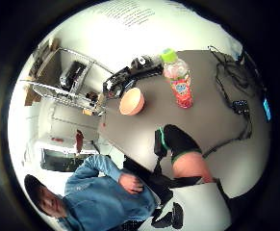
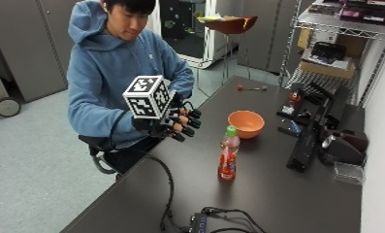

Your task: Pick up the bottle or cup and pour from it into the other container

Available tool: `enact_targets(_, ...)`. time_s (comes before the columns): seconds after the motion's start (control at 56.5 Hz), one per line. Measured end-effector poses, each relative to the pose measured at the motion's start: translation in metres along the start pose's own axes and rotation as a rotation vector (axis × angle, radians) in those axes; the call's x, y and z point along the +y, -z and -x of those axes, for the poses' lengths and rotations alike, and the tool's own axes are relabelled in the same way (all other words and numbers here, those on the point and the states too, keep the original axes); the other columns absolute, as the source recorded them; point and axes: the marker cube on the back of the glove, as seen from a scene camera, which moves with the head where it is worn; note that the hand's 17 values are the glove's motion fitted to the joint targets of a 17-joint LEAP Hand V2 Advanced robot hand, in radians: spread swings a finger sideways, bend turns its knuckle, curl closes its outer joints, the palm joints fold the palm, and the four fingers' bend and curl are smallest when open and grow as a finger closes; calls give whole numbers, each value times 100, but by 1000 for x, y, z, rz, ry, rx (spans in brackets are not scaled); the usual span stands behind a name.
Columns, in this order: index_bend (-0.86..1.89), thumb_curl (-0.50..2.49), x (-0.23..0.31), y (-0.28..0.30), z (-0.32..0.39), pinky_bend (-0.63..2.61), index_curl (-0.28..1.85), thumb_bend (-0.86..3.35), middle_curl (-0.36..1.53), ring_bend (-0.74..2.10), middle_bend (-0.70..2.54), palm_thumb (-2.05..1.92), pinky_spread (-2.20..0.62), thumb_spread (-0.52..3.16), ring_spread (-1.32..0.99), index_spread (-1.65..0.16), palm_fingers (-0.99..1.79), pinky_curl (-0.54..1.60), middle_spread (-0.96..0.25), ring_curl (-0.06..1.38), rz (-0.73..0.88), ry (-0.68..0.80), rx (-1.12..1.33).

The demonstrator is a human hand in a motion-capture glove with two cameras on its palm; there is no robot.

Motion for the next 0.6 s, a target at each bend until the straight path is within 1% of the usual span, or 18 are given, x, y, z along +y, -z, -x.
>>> enact_targets(0.283,14,44,-6,-15,-39,47,24,-2,29,42,19,66,24,99,12,-35,18,34,4,28,-51,-30,-176)
enact_targets(0.602,14,44,-19,-48,-56,44,25,-3,31,40,19,66,25,97,10,-34,19,34,4,28,-105,-62,-449)
